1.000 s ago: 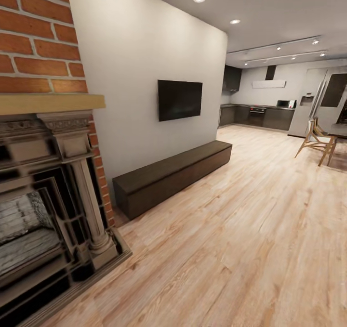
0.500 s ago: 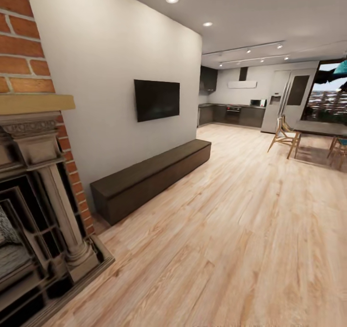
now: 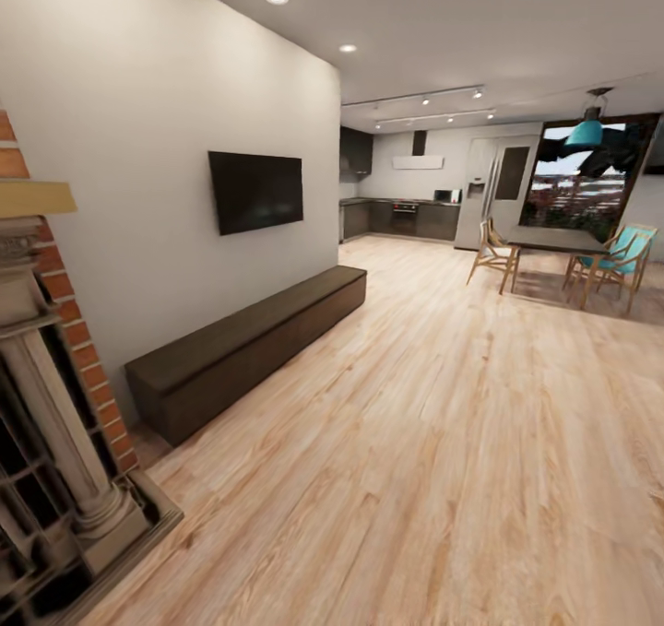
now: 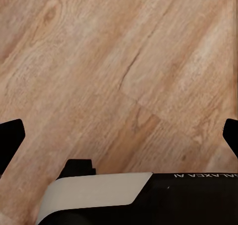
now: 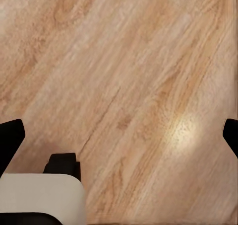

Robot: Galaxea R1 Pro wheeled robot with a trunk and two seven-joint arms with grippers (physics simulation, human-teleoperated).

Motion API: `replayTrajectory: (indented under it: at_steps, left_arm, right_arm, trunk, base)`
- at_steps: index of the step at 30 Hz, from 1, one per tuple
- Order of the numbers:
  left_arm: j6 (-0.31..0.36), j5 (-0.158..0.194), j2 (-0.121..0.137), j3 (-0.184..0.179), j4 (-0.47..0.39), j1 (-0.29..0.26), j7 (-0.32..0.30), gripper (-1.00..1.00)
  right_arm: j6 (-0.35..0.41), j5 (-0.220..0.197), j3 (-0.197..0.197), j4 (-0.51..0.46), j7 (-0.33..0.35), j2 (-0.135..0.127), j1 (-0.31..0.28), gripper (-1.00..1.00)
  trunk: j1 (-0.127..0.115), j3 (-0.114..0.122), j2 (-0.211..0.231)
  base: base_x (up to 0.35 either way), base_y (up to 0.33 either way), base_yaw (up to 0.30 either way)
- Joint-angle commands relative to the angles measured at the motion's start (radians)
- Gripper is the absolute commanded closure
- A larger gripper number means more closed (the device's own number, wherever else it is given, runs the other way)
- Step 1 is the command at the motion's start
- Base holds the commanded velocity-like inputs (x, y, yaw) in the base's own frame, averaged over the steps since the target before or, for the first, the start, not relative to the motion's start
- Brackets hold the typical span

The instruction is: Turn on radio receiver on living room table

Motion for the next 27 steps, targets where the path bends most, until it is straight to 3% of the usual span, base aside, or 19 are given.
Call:
replayTrajectory:
  at_steps: [1, 27]
  left_arm:
    - [0.000, 0.000, 0.000, 0.000, 0.000, 0.000, 0.000, -1.00]
    - [0.000, 0.000, 0.000, 0.000, 0.000, 0.000, 0.000, -1.00]
  right_arm:
    - [0.000, 0.000, 0.000, 0.000, 0.000, 0.000, 0.000, -1.00]
    - [0.000, 0.001, 0.001, 0.000, 0.000, 0.001, 0.000, -1.00]
  trunk:
    - [0.000, 0.000, 0.000]
    - [0.000, 0.000, 0.000]
  base:
    - [0.000, 0.000, -0.276]
    - [0.000, 0.000, -0.256]
